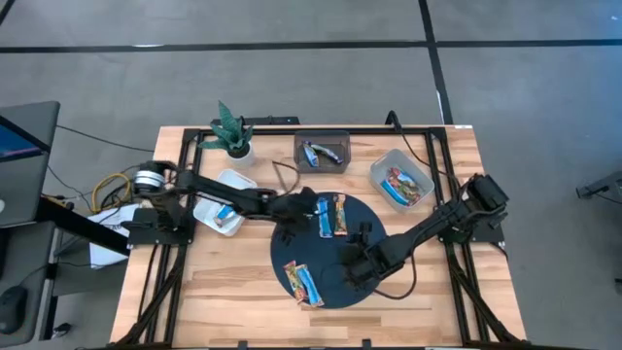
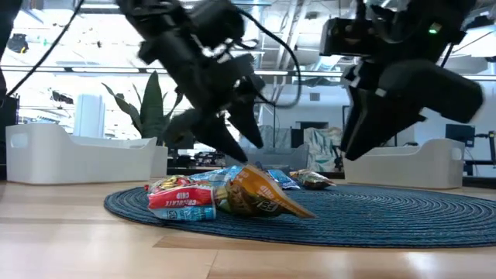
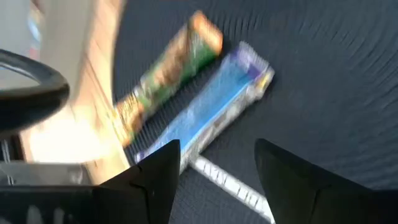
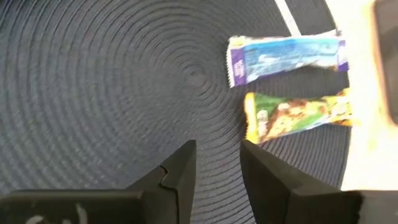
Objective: Pick and place Granola Bars by type
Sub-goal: Put the blue granola bar into the black bin
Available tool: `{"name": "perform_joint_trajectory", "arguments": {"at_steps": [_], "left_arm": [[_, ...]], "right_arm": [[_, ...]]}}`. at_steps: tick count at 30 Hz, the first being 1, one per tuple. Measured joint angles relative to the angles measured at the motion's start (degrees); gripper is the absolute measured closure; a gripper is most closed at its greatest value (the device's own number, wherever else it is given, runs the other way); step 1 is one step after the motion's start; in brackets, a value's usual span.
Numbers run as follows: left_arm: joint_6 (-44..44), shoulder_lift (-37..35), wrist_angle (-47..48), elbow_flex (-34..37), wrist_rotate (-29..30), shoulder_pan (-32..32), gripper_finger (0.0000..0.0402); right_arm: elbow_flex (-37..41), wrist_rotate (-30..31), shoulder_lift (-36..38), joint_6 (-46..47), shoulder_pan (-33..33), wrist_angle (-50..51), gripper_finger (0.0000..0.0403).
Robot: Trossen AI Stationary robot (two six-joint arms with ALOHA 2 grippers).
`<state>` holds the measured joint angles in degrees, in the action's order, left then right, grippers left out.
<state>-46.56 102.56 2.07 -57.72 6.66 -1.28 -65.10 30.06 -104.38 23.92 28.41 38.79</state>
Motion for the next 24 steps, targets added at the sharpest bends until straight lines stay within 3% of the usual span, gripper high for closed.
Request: {"name": "perform_joint_trajectory", "arguments": {"at_steps": [6, 13, 24], "left_arm": [[-2.6, 8.1, 10.7, -11.6, 2.3, 0.3, 0.0200], [-5.2, 12.5, 15.7, -18.0, 2.3, 1.3, 0.0200], [-5.2, 15.8, 23.4, -24.5, -6.7, 5.5, 0.0200]], "right_arm": [[1.5, 3.3, 0.1, 4.3, 3.6, -0.2, 0.0286], [6.4, 7.2, 0.1, 15.5, 8.9, -0.1, 0.0286], [9.3, 10.9, 0.2, 21.5, 11.2, -1.2, 0.0286]]}}
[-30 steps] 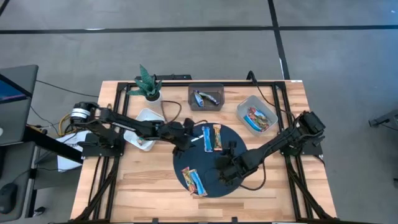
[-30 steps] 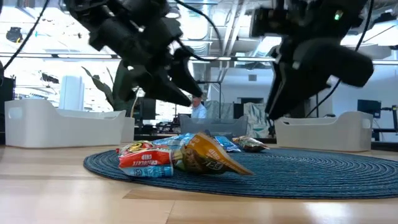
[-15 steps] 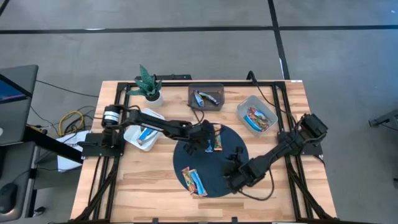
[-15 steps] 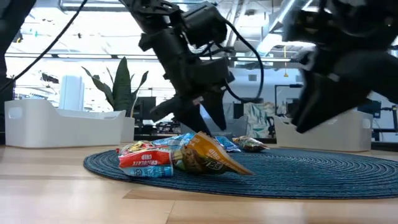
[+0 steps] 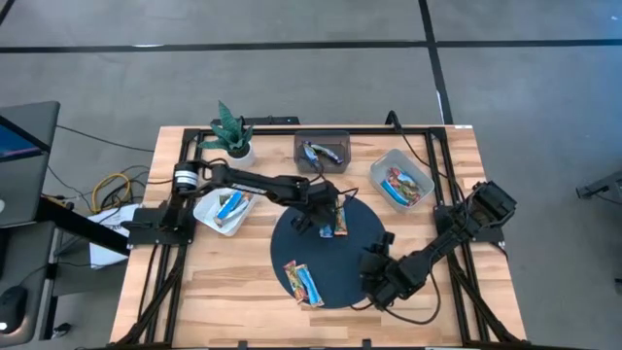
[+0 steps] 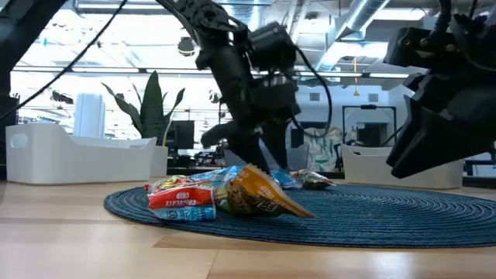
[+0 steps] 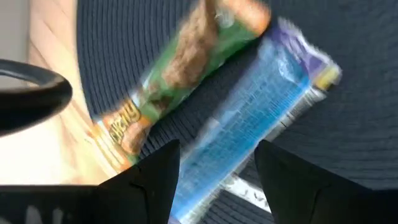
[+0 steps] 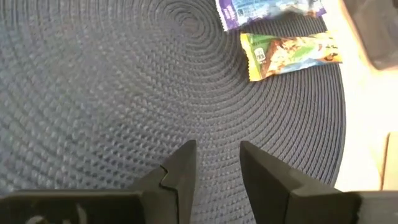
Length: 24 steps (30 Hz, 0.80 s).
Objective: Pick and place Granola Bars by type
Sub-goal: Put the blue granola bar into the black bin
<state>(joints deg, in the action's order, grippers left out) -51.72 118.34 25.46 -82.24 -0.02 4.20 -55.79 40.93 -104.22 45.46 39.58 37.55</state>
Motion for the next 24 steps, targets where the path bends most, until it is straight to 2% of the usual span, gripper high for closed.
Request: {"name": "perform_joint_trajectory", "arguments": {"at_steps": [2, 8, 16, 24], "left_arm": [[0.1, 0.9, 2.6, -0.8, 0.0, 0.6, 0.0200], [0.1, 3.6, 2.6, -2.8, -0.5, 1.2, 0.0200], [3.3, 3.2, 6.8, -3.5, -0.2, 1.3, 0.0205], [6.8, 3.2, 14.4, -5.9, 0.5, 1.3, 0.0274]], "right_arm": [[0.0, 0.0, 0.0, -0.7, -0.4, -0.8, 0.0286], [0.5, -0.1, 0.0, -2.0, -0.7, -2.5, 0.0286], [2.1, -0.3, 0.0, -1.9, -0.8, -3.7, 0.0286], [2.1, -0.4, 0.0, -1.9, -1.2, -4.2, 0.0286]]}}
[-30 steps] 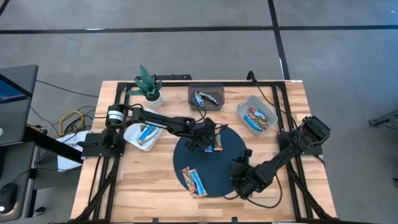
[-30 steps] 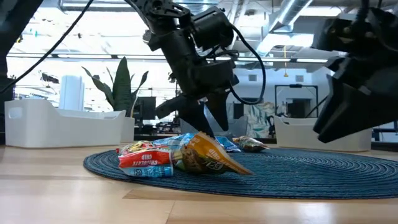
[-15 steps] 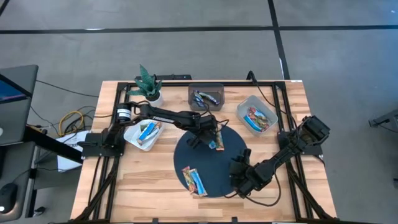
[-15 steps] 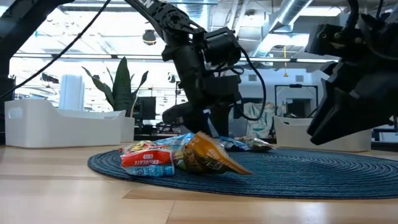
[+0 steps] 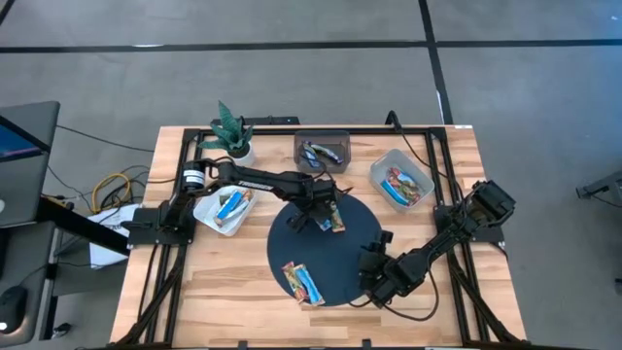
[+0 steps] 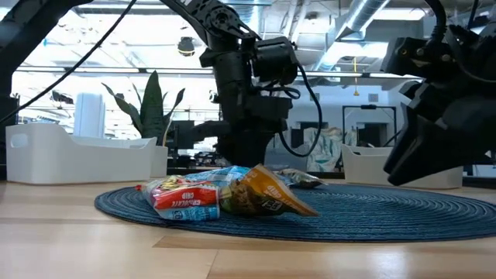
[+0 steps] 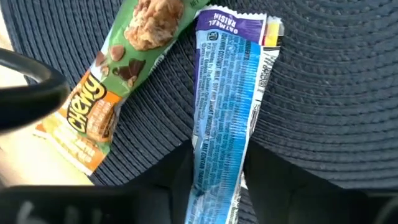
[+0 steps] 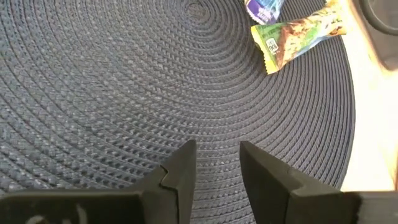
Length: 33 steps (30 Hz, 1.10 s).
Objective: Pick and place Granola Bars by type
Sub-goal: Put the blue granola bar into the black bin
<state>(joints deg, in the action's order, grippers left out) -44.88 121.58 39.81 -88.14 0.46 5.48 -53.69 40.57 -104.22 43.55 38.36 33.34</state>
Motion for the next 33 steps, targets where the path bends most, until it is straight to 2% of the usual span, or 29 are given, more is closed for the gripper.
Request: {"name": "perform_joint_trajectory", "arguments": {"at_steps": [5, 11, 17, 22, 25, 29, 33], "left_arm": [[0.7, 0.0, 1.1, -0.6, 0.0, -0.1, 0.0317], [0.7, 0.0, 2.4, -0.6, 0.0, -0.5, 0.0349], [2.2, -2.5, 5.8, -0.6, -0.1, -1.6, 0.0361], [4.2, -7.4, 7.2, -0.6, 0.1, -2.8, 0.0362], [5.2, -11.0, 6.6, -0.6, 3.2, -2.8, 0.0363], [6.1, -14.5, 3.4, -0.6, 10.8, -1.1, 0.0363], [5.7, -15.2, -3.6, -0.7, 14.6, 2.4, 0.0363]], "right_arm": [[0.0, -0.1, 0.0, 0.0, -0.3, -0.2, 0.0286], [0.0, -0.1, 0.0, 0.0, -0.3, -0.1, 0.0286], [0.0, -0.1, 0.0, 0.0, -0.3, 0.0, 0.0286], [1.0, -0.1, 0.0, 0.0, -0.4, -0.8, 0.0286], [1.6, -0.1, 0.0, 0.0, -0.9, -1.2, 0.0286], [1.6, -0.1, 0.0, 0.0, -1.6, -1.4, 0.0286], [1.6, -0.1, 0.0, -0.4, -1.9, -1.5, 0.0286]]}}
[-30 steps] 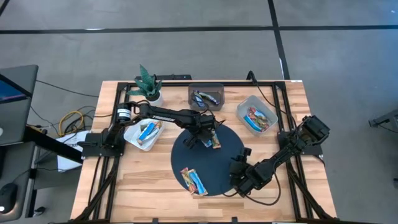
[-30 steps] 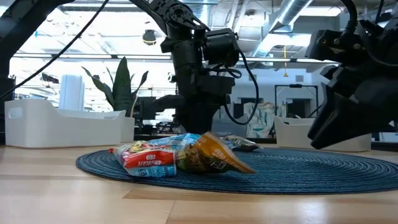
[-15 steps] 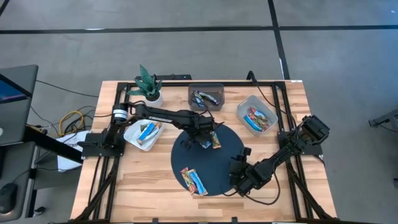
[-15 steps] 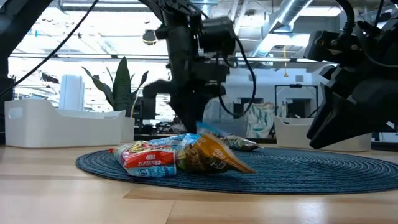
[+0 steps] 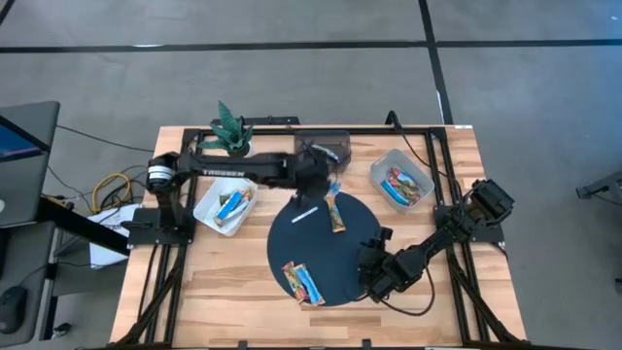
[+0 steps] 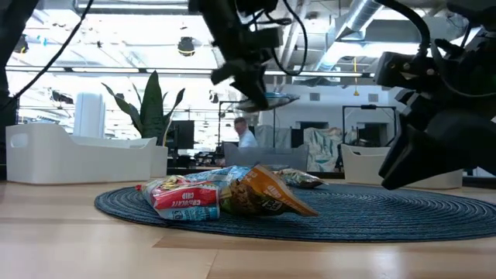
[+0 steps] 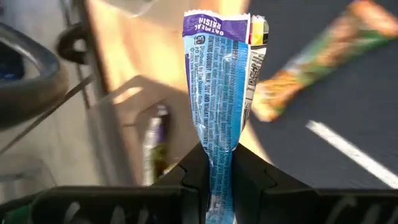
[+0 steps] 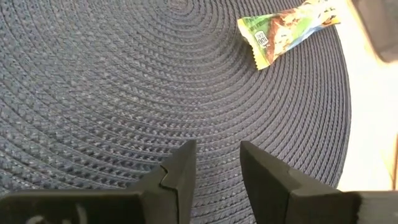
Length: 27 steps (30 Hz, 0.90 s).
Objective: Pick and place Granola Bars by type
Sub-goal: Put the blue granola bar into the black bin, then put the red granola bar into the gray bin
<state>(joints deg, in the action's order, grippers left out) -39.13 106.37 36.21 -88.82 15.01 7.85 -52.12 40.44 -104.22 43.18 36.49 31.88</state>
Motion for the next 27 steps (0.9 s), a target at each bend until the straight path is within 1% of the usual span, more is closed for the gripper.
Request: {"name": "perform_joint_trajectory", "arguments": {"at_steps": [5, 6, 8, 10, 12, 15, 18, 21, 27], "left_arm": [[-1.8, 1.8, -8.7, 0.1, 0.0, 6.2, 0.0363], [-1.8, 2.2, -9.7, 0.1, -0.6, 7.3, 0.0363], [-1.6, 3.0, -14.8, 0.0, -2.5, 9.6, 0.0363], [-0.5, 3.3, -16.0, 0.0, -3.7, 12.0, 0.0363], [1.3, 4.4, -19.3, 0.0, -4.2, 14.2, 0.0363], [4.2, 5.5, -18.9, 0.0, -4.2, 17.0, 0.0363], [6.5, 5.5, -17.6, 0.0, -6.5, 18.7, 0.0357], [7.6, 5.5, -17.7, 0.0, -8.0, 19.0, 0.0333], [7.7, 5.5, -17.9, 0.0, -8.2, 18.6, 0.0255]], "right_arm": [[0.0, 0.0, 0.0, -0.1, -0.3, -0.2, 0.0286], [0.0, 0.0, 0.0, -0.1, -0.3, -0.2, 0.0286], [0.0, 0.0, 0.0, -0.2, -0.3, -0.2, 0.0286], [0.0, 0.0, 0.0, -1.0, -0.3, -0.6, 0.0286], [0.0, -0.1, 0.0, -1.3, -0.3, -0.8, 0.0286], [-0.1, -0.1, 0.0, -1.4, -0.3, -0.8, 0.0286], [-0.1, -0.1, 0.0, -1.5, -0.3, -1.0, 0.0286], [-0.1, -0.2, 0.0, -1.7, -0.3, -1.1, 0.0286], [0.0, -0.2, 0.0, -1.7, -0.7, -1.1, 0.0286]]}}
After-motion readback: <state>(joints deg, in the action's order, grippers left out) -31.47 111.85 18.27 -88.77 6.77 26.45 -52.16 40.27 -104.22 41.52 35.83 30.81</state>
